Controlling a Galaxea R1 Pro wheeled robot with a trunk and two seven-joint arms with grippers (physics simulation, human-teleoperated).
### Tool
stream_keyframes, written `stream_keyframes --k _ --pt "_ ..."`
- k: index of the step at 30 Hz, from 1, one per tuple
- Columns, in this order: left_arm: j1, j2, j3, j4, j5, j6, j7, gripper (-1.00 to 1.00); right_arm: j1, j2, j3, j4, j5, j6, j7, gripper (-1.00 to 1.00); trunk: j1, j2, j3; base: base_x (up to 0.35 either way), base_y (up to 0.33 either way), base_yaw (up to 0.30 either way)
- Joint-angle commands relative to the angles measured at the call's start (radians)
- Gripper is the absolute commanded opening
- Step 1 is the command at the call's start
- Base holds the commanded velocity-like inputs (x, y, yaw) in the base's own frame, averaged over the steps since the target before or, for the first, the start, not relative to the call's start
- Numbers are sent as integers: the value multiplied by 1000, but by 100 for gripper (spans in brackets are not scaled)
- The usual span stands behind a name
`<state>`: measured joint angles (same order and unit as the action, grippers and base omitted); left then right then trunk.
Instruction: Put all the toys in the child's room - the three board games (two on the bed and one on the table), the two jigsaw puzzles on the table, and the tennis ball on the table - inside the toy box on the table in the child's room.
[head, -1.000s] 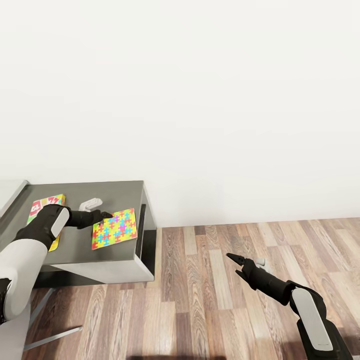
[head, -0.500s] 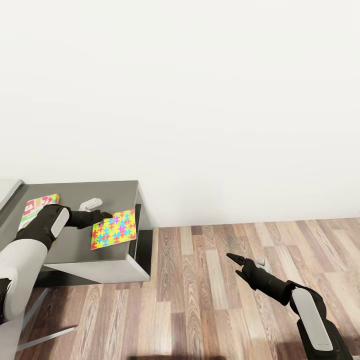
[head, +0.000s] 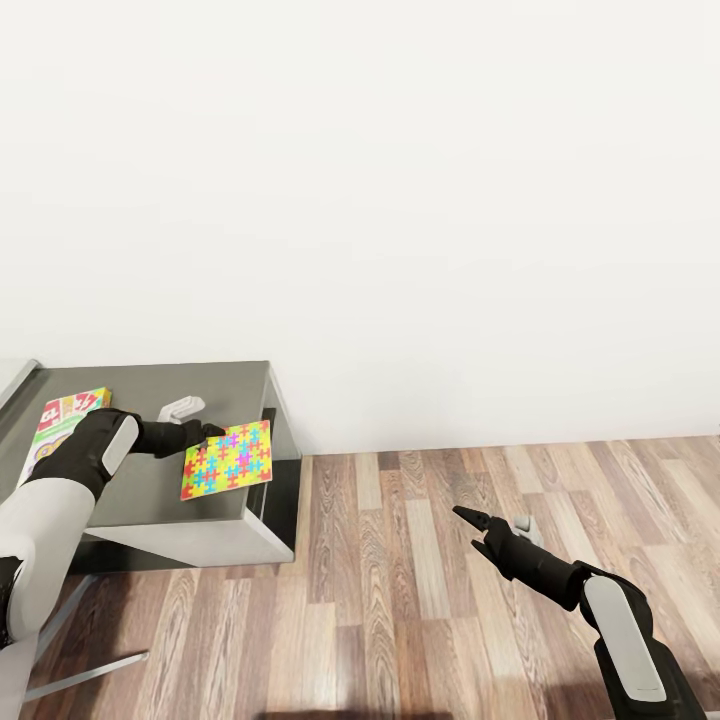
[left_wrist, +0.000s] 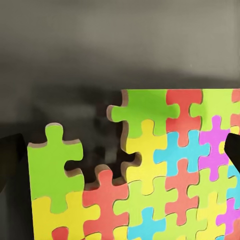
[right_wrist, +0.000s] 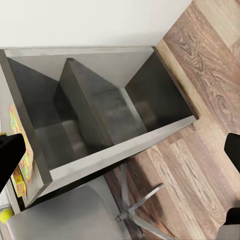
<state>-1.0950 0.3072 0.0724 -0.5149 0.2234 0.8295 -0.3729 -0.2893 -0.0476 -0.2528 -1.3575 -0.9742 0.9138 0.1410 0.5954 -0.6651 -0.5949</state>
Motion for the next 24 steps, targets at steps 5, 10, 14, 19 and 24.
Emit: stream_keyframes --k 5,10,14,19,24 --pt "0 0 4 0 -1 6 -3 100 -1 0 -2 0 9 5 9 100 0 -1 -1 0 0 0" --pt "0 0 4 0 -1 6 -3 100 -1 1 -2 0 9 5 9 100 0 -1 -1 0 -13 0" --pt "0 0 4 0 -1 6 -3 100 -1 1 -2 0 9 5 9 100 0 -1 -1 0 -126 0" --pt "0 0 4 0 -1 6 -3 100 -1 2 -2 0 9 5 9 100 0 -1 -1 0 -33 0" --pt "0 0 4 0 -1 5 -3 100 -1 1 -2 1 9 5 6 100 0 -1 -1 0 -3 0"
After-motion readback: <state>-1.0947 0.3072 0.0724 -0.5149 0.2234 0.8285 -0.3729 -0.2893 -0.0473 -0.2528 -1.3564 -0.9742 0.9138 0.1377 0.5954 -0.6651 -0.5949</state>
